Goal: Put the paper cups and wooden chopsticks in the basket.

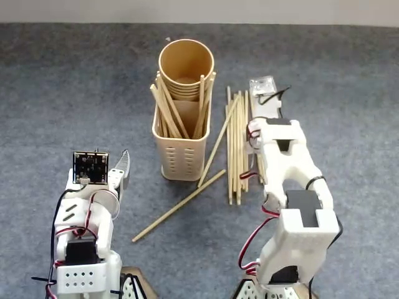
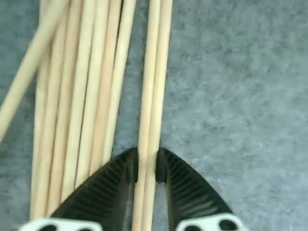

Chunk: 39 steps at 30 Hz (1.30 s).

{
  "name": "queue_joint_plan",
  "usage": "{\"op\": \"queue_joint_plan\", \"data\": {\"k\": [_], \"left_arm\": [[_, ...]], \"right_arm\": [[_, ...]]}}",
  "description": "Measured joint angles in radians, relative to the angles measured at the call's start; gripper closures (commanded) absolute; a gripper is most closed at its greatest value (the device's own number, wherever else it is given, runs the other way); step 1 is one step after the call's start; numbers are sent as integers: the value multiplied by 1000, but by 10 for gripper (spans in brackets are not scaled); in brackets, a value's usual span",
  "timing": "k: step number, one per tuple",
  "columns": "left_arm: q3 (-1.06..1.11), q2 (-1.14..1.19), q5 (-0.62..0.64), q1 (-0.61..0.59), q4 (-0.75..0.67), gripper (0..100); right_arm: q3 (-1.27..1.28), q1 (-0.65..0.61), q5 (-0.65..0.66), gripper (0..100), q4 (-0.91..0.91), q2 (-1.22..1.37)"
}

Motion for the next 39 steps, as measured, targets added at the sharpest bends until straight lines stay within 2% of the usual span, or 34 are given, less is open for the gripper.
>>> {"op": "queue_joint_plan", "data": {"k": [9,16,19,24,29,39], "left_arm": [[0,0,0,0,0,755],[0,0,0,0,0,755],[0,0,0,0,0,755],[0,0,0,0,0,755],[0,0,0,0,0,755],[0,0,0,0,0,755]], "right_arm": [[3,54,-26,994,0,-78],[3,74,-112,994,-6,-497],[3,12,-135,994,-71,-732],[43,-184,-161,994,-239,-1020],[115,-338,-163,994,-431,-1059],[443,-453,-163,994,-687,-1062]]}}
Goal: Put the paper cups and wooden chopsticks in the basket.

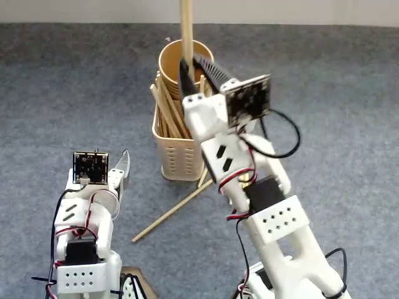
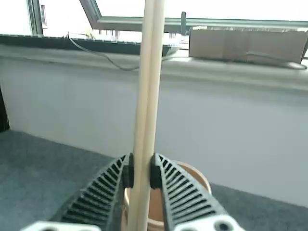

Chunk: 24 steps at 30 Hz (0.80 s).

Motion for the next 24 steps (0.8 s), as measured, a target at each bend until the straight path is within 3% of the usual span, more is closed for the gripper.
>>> {"op": "queue_joint_plan", "data": {"k": [5,14,16,21,24], "left_arm": [[0,0,0,0,0,755],[0,0,0,0,0,755],[0,0,0,0,0,755],[0,0,0,0,0,755],[0,0,0,0,0,755]], "right_arm": [[157,-12,8,994,-31,-2],[250,-14,160,985,-34,-8],[238,-14,164,937,-5,-23],[180,-14,164,688,92,-101],[178,-14,164,649,104,-135]]}}
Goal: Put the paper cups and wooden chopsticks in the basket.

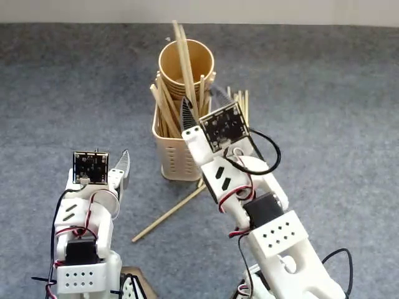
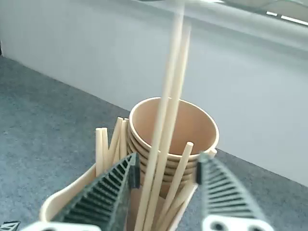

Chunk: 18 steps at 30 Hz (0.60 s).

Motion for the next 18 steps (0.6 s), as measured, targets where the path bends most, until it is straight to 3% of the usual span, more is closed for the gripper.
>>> {"op": "queue_joint_plan", "data": {"k": [8,13,18], "left_arm": [[0,0,0,0,0,755],[0,0,0,0,0,755],[0,0,0,0,0,755]], "right_arm": [[-31,44,-2,649,80,-80],[-245,296,-167,649,396,-87],[-261,451,-137,649,588,66]]}}
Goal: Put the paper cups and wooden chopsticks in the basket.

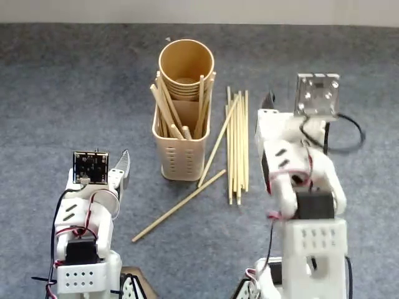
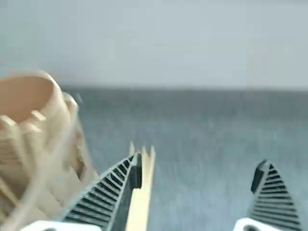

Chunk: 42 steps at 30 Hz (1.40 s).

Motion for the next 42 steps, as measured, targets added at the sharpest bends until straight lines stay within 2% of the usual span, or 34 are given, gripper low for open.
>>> {"op": "queue_joint_plan", "data": {"k": [4,10,14,17,23,27,42], "left_arm": [[0,0,0,0,0,755],[0,0,-8,0,0,755],[0,0,-109,0,3,755],[0,0,-158,0,46,755],[0,0,-166,0,149,755],[0,0,-166,0,157,755],[0,0,-166,0,167,755]], "right_arm": [[78,23,6,649,-35,219],[83,-9,6,649,-140,557],[83,-17,6,649,-206,706],[83,-18,6,649,-210,729],[83,-18,6,649,-247,738],[83,-20,-43,649,-249,738],[97,-72,-49,649,-249,743]]}}
